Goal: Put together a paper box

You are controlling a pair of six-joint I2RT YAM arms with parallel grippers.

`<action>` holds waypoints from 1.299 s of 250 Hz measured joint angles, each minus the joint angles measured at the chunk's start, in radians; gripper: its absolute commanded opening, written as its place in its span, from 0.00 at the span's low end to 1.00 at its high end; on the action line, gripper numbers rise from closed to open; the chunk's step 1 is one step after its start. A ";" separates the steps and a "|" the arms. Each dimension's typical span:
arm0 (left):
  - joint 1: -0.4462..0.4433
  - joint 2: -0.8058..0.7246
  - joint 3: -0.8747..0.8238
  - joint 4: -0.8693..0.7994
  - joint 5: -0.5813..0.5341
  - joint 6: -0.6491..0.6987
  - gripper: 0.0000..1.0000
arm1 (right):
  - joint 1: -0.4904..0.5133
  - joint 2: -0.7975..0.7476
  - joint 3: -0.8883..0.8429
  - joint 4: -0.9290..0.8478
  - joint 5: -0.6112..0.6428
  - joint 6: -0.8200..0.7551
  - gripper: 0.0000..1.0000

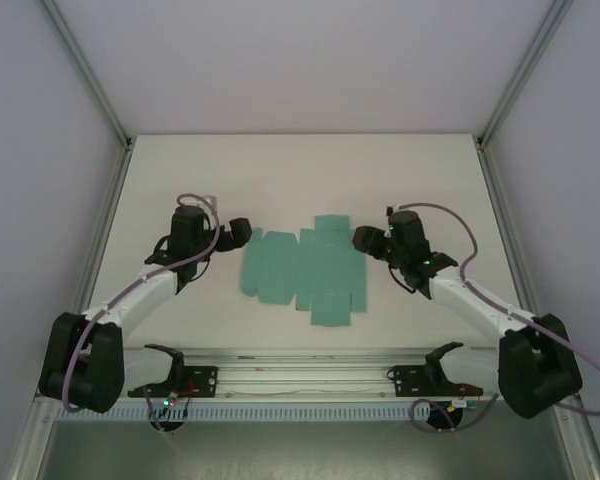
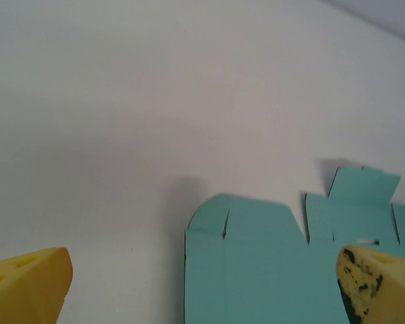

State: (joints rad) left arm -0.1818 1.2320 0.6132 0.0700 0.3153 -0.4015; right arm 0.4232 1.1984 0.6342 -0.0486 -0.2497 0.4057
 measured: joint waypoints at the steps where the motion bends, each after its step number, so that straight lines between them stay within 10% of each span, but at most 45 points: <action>1: 0.000 0.003 0.000 -0.002 0.003 -0.001 1.00 | 0.002 0.002 0.000 0.000 -0.003 0.004 0.56; 138: 0.000 0.209 0.000 0.014 0.267 -0.018 0.94 | 0.019 0.355 0.026 0.058 -0.055 0.130 0.30; 200: 0.000 0.305 -0.003 0.139 0.411 -0.066 0.70 | 0.019 0.377 0.022 0.121 -0.054 0.137 0.31; 276: 0.006 0.381 -0.031 0.317 0.481 -0.164 0.13 | 0.018 0.375 -0.014 0.208 -0.056 0.137 0.32; 325: 0.005 0.369 -0.043 0.406 0.513 -0.219 0.00 | -0.016 0.360 -0.029 0.237 -0.099 0.137 0.46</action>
State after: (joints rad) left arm -0.1764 1.6012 0.5697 0.4755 0.8284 -0.6205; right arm 0.4076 1.5581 0.6056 0.1883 -0.3489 0.5423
